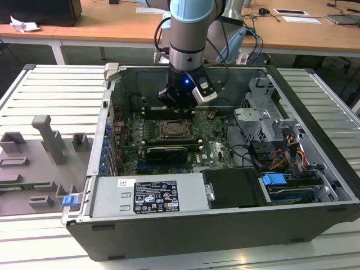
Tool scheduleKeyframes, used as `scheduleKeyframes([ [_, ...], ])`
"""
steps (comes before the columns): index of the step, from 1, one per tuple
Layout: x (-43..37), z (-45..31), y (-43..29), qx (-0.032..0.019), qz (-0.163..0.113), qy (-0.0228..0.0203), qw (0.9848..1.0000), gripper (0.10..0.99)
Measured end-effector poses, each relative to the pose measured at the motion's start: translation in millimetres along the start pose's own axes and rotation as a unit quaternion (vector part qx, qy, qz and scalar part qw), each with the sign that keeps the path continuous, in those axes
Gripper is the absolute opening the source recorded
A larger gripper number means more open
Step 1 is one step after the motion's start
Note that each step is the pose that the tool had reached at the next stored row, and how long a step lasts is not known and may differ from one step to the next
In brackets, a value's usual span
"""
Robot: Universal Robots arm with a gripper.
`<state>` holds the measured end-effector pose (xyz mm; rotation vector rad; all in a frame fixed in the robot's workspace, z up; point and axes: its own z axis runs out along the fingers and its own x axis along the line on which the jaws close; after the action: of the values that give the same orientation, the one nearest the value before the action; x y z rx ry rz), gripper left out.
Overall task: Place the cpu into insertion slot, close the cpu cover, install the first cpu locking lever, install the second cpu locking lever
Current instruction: 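Install the second cpu locking lever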
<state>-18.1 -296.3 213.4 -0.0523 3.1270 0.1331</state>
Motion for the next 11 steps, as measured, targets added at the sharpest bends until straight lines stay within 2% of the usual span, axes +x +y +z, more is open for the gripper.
scheduleKeyframes([
  [8, 0.3, -0.8, -9.1, 0.0000, 0.000, 0.0000, 1.0000, 0.106],
  [11, 0.4, -1.0, -9.5, 0.0001, 0.000, 0.0000, 1.0000, 0.106],
])
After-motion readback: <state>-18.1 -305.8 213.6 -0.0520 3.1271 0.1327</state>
